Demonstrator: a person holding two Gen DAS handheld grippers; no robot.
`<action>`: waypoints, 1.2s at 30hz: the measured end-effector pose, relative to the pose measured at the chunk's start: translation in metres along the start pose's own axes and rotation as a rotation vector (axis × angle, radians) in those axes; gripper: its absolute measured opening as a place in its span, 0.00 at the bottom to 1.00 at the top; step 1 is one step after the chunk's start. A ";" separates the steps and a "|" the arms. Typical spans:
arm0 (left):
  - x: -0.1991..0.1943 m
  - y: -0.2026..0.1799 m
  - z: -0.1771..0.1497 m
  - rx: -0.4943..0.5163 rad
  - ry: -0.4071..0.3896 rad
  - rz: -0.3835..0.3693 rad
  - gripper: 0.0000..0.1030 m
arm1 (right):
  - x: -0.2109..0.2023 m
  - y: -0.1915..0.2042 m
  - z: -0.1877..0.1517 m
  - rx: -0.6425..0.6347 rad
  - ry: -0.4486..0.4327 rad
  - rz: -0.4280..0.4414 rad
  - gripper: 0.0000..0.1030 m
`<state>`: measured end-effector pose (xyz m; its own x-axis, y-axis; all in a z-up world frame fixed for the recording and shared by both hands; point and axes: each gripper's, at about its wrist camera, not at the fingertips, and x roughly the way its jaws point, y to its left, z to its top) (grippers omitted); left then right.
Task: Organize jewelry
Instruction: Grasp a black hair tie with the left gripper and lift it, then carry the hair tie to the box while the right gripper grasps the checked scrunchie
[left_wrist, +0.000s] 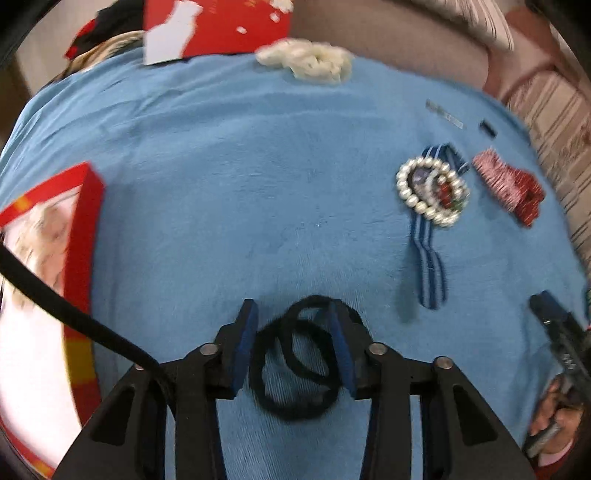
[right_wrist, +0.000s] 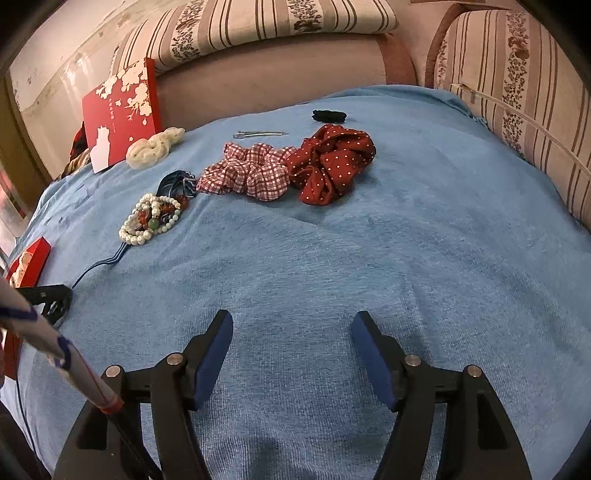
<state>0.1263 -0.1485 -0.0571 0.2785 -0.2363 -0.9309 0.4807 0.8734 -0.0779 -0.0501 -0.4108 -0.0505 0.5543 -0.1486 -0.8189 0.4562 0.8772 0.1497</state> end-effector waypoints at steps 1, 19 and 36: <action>0.002 -0.006 0.003 0.049 -0.002 0.023 0.25 | 0.001 0.000 0.000 -0.002 0.000 -0.001 0.71; -0.090 0.024 -0.019 -0.116 -0.202 -0.033 0.04 | -0.007 0.027 0.005 -0.105 0.014 0.035 0.73; -0.108 0.052 -0.075 -0.192 -0.256 0.012 0.04 | 0.052 0.077 0.091 -0.299 0.006 -0.057 0.63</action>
<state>0.0592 -0.0457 0.0128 0.4954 -0.3039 -0.8137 0.3171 0.9354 -0.1562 0.0769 -0.3927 -0.0311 0.5294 -0.1992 -0.8247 0.2605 0.9633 -0.0654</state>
